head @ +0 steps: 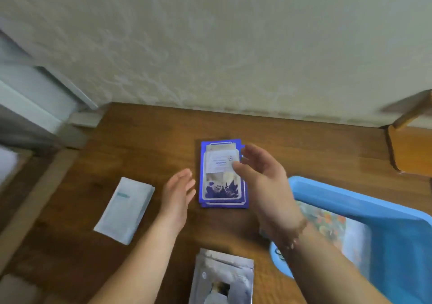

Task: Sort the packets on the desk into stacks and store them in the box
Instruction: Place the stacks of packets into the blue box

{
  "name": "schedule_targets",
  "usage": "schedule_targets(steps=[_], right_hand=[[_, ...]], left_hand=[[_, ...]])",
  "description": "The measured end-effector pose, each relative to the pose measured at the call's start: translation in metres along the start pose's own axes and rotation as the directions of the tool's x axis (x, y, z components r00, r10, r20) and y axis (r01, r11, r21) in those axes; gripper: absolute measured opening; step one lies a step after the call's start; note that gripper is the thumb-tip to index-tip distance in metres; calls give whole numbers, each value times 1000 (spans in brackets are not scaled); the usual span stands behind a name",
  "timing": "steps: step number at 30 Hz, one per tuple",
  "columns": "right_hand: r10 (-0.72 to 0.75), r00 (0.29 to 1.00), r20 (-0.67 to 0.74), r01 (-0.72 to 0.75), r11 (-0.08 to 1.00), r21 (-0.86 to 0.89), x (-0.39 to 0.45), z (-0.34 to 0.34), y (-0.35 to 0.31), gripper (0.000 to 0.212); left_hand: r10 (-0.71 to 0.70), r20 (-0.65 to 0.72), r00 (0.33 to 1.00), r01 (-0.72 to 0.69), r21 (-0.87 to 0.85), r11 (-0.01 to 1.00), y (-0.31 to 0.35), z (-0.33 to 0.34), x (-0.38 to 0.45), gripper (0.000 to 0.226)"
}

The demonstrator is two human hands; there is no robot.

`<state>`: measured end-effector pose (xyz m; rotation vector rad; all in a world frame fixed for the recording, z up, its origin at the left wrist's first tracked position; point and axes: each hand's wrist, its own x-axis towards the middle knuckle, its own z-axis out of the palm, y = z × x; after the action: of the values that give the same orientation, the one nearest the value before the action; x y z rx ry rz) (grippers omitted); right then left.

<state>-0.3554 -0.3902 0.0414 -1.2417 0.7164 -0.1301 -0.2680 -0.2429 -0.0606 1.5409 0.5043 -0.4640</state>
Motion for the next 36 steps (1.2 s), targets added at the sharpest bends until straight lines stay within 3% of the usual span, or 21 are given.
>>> schedule_targets(steps=[2,4,5,7,9,10,12,13,16,19,22,25,27,30,33,36], right_hand=[[180,984,-20,-181,976,-119,61,27,38,51],[339,929,-149,-368,894,-258,120,29,88,65],[360,910,-208,-412,844,-343,144,25,110,75],[352,889,-292,-457,713,-532,201,2,168,72],[357,878,-319,-479,645,-596,233,-14,196,77],[360,874,-326,-486,646,-588,225,-13,186,83],[374,862,-344,-506,685,-524,214,-5,173,60],[340,873,-350,-482,711,-513,192,10,150,44],[86,926,-369,-301,758,-579,122,50,102,27],[-18,973,-229,-102,861,-499,96,61,101,21],[-143,990,-16,128,922,-366,78,71,104,28],[-311,936,164,329,939,-104,76,80,116,39],[-355,920,166,360,933,-4,80,82,126,45],[-323,934,155,333,942,-47,86,81,147,49],[-257,947,195,290,944,-161,87,79,161,48],[-215,933,287,305,897,-319,87,75,151,50]], left_hand=[[-26,42,999,26,-5,1000,-3,-1,3,33],[-56,94,994,60,-32,998,-4,-1,9,32],[-80,121,989,87,-49,995,-6,-2,13,32],[-132,183,974,144,-50,988,-9,-6,20,28],[-157,253,955,166,-13,986,-11,-11,27,26],[-161,275,948,162,17,987,-12,-14,30,24],[-151,303,941,134,76,988,-12,-20,34,21],[-141,317,938,114,101,988,-13,-22,36,24],[-51,334,941,-20,207,978,-18,-31,48,41],[173,272,947,-239,232,943,-13,-47,62,50],[275,289,917,-300,43,953,2,-57,62,31],[387,311,868,-402,-15,915,13,-59,55,8],[452,353,819,-469,-40,882,14,-63,58,8],[484,401,778,-516,-32,856,-2,-70,67,28],[442,401,802,-473,-25,881,-19,-67,67,33],[391,297,871,-404,-21,915,-22,-64,64,28]])
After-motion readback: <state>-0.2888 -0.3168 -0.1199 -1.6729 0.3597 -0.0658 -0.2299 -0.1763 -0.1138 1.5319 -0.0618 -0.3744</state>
